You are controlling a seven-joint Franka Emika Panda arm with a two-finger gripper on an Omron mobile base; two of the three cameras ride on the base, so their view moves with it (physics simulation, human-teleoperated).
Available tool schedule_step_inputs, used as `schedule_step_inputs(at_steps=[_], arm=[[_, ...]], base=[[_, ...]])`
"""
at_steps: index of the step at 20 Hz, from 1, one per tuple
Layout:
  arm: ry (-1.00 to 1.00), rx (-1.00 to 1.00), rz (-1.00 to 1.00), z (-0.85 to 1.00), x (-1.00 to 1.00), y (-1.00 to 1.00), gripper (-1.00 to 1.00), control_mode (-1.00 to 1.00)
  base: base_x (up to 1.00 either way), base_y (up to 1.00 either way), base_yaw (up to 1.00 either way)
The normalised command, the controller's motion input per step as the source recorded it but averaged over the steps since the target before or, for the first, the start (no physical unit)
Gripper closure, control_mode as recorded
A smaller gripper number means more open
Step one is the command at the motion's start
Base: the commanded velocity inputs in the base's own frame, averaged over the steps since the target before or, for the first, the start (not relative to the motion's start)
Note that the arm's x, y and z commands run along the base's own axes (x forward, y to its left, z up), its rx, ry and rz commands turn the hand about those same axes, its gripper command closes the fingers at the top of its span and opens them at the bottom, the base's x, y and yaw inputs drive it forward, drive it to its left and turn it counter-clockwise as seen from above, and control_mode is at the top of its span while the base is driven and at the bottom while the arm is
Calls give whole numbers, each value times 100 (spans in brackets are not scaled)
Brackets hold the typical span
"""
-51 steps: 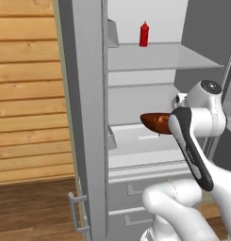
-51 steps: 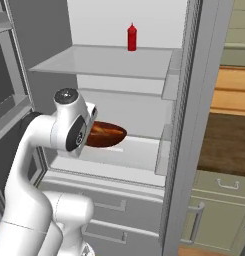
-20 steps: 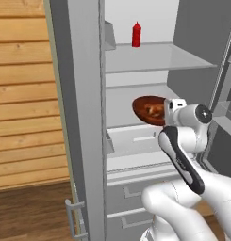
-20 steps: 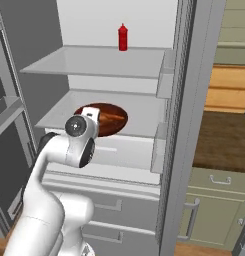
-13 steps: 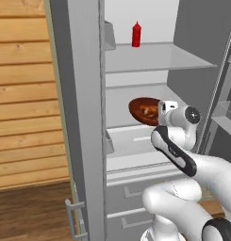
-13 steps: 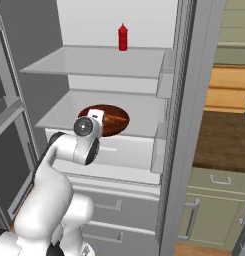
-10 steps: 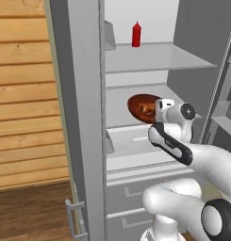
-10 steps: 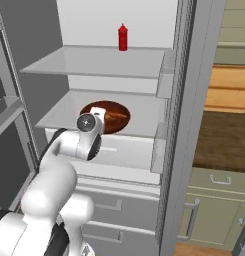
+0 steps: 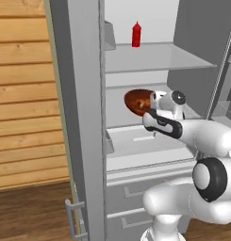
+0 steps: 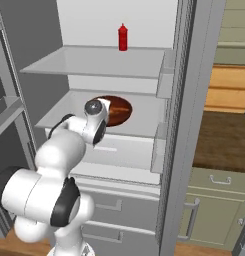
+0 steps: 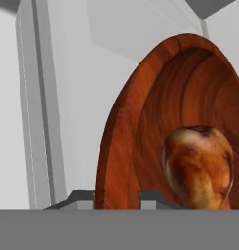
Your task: Pick the chicken drumstick and carrot from their plates and place them in the bowl. Then put the bowl in the fridge.
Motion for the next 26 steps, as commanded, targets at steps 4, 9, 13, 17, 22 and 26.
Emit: schedule_step_inputs(at_steps=[4,9,13,17,22,26], arm=[[-2,0,0,0,32,0,100,-100],[0,0,0,0,44,0,100,-100],[0,0,0,0,14,0,-100,-100],[0,0,0,1,0,0,-100,-100],[-5,0,-6,18,-38,0,-100,-100],[-1,6,-15,42,-71,0,-100,-100]], base=[[0,0,0],[0,0,0],[0,0,0],[0,0,0],[0,0,0],[0,0,0]])
